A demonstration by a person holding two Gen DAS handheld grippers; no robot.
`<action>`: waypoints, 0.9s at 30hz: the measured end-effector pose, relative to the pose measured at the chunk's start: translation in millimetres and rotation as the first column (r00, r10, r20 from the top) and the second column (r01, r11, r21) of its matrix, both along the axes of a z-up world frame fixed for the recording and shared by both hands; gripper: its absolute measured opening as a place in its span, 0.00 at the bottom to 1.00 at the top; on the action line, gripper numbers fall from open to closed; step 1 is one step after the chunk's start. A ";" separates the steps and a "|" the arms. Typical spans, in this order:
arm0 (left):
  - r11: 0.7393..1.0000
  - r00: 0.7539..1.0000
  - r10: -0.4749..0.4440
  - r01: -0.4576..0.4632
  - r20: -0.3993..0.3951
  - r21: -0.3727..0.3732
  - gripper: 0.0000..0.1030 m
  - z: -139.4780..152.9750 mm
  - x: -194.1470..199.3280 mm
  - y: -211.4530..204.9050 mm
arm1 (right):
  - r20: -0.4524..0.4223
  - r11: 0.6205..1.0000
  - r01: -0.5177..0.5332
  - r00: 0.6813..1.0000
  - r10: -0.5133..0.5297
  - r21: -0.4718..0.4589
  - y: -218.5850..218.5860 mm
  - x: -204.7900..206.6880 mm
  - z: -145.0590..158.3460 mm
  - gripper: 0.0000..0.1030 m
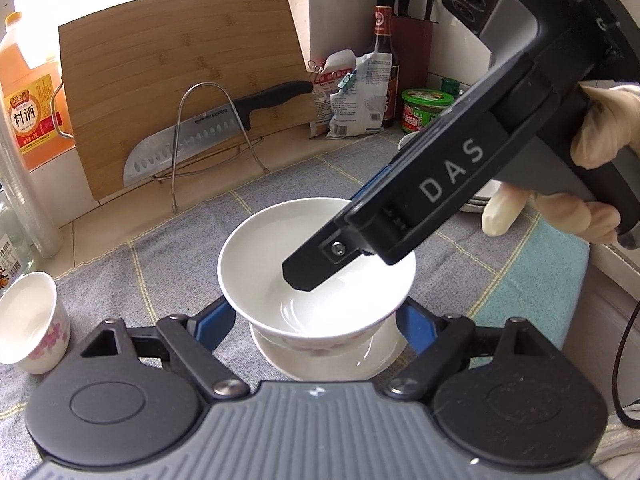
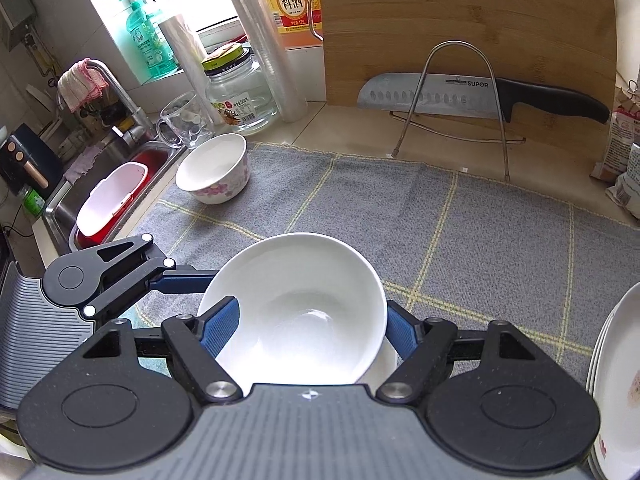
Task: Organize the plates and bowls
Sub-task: 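Lower the held bowl into the other bowl and open the right gripper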
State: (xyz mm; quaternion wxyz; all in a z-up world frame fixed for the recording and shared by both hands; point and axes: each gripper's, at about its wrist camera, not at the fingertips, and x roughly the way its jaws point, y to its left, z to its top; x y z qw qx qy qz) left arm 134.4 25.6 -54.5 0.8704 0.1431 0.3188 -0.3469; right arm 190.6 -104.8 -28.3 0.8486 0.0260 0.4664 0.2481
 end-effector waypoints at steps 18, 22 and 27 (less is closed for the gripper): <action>0.998 0.997 -0.055 0.057 -0.049 0.034 0.84 -10.2 5.3 -2.8 | -0.036 0.999 0.043 0.998 -0.043 -0.001 -3.2 -2.9 -15.9 0.80; 0.997 0.996 -0.068 0.070 -0.054 0.041 0.84 -10.8 5.2 -4.6 | -0.040 0.999 0.045 0.998 -0.045 -0.002 -3.6 -2.1 -16.9 0.81; 0.996 0.995 -0.076 0.079 -0.065 0.039 0.84 -10.6 6.9 -4.1 | -0.050 0.999 0.046 0.998 -0.047 -0.005 -3.3 -1.4 -18.6 0.81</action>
